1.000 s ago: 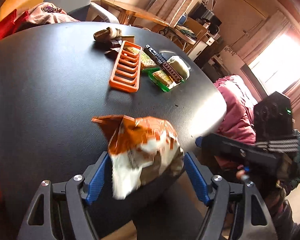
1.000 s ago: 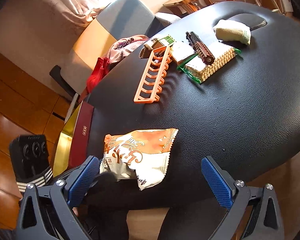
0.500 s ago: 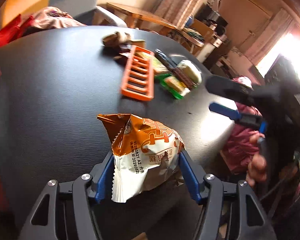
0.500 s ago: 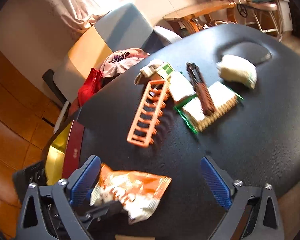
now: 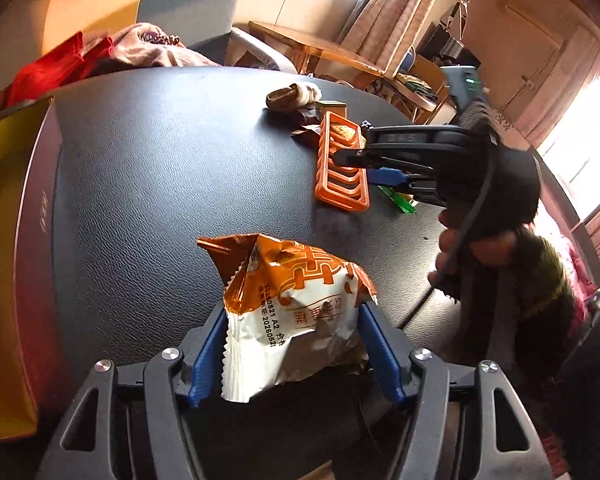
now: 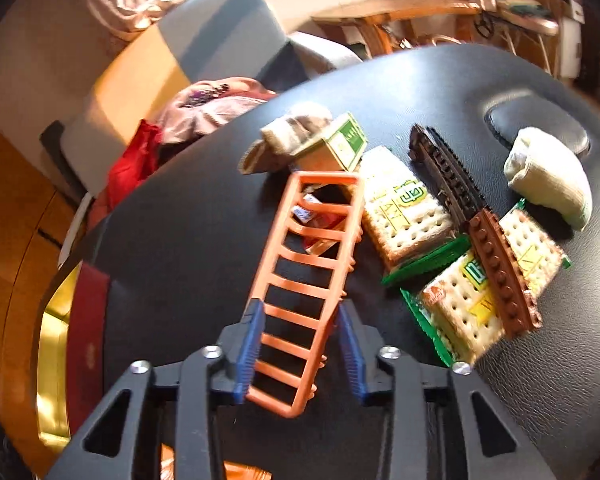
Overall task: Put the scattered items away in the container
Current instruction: 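Carry the chip bag with the left gripper while the right gripper grasps the orange rack, then lower the chip bag and orange rack into the gold box, opening both grippers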
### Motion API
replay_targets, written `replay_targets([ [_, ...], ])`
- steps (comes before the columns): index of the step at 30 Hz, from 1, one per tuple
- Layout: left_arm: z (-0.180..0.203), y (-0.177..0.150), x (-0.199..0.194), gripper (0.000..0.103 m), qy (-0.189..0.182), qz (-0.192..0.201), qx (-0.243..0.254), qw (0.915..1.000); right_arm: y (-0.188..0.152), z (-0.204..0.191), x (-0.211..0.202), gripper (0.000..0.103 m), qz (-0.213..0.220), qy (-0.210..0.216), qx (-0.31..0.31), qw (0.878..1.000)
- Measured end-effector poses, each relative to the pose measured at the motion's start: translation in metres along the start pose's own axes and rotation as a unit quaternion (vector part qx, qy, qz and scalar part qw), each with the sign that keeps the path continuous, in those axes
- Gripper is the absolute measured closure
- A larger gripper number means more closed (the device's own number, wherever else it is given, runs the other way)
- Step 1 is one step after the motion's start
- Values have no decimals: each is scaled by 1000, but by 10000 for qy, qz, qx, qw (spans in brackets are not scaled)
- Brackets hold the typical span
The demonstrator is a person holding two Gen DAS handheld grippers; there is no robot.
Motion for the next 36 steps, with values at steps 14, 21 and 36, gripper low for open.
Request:
replay_targets([
  [14,-6,5,9,21,41,44,-341,9994,11,7,16,82,-95,102,155,9998],
  [21,3,6,7,34,145,162,-100,9997,2,9,9,84,40,103,-16,9999],
  [36,-2,6,-51,37,385,702,-82,9968,-20,-11,-66,90,499,688,-514,9951],
])
Point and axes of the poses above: each gripper's, at about its wrist camera, not at the fingertips, and x roughly the way its jaws point, z to its right, y to its top, the point moved 4 cm from there along x, roughly the way its jaws point, and after that the axes turned 4 degrees about x, right-handed, at the moved point
